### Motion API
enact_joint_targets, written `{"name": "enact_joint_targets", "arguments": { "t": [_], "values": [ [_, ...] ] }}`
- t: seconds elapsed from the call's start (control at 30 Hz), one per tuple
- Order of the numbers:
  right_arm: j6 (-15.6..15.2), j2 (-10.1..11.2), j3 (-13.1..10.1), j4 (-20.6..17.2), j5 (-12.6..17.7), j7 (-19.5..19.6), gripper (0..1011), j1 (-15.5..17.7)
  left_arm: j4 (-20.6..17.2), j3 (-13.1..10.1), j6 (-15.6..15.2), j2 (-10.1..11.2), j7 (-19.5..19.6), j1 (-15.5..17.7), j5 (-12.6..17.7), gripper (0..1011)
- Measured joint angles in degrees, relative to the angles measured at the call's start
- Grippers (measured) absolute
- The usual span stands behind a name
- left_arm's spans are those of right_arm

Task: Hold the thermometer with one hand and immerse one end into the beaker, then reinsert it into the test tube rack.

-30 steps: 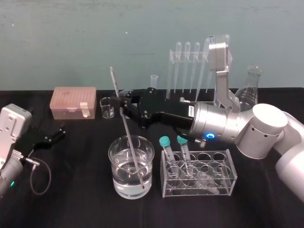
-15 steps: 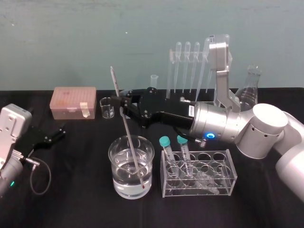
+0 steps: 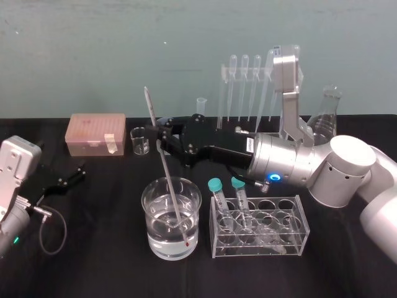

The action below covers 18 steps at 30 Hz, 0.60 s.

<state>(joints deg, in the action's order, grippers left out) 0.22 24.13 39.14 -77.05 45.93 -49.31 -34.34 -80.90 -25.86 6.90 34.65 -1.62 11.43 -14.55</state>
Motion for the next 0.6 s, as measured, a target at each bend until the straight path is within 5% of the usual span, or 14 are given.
{"name": "enact_joint_targets", "arguments": {
  "t": [0.6],
  "values": [
    [0.0,0.0,0.0,0.0,0.0,0.0,58,0.0,0.0,0.0,0.0,0.0,0.0,0.0,0.0,1008]
  ]
}}
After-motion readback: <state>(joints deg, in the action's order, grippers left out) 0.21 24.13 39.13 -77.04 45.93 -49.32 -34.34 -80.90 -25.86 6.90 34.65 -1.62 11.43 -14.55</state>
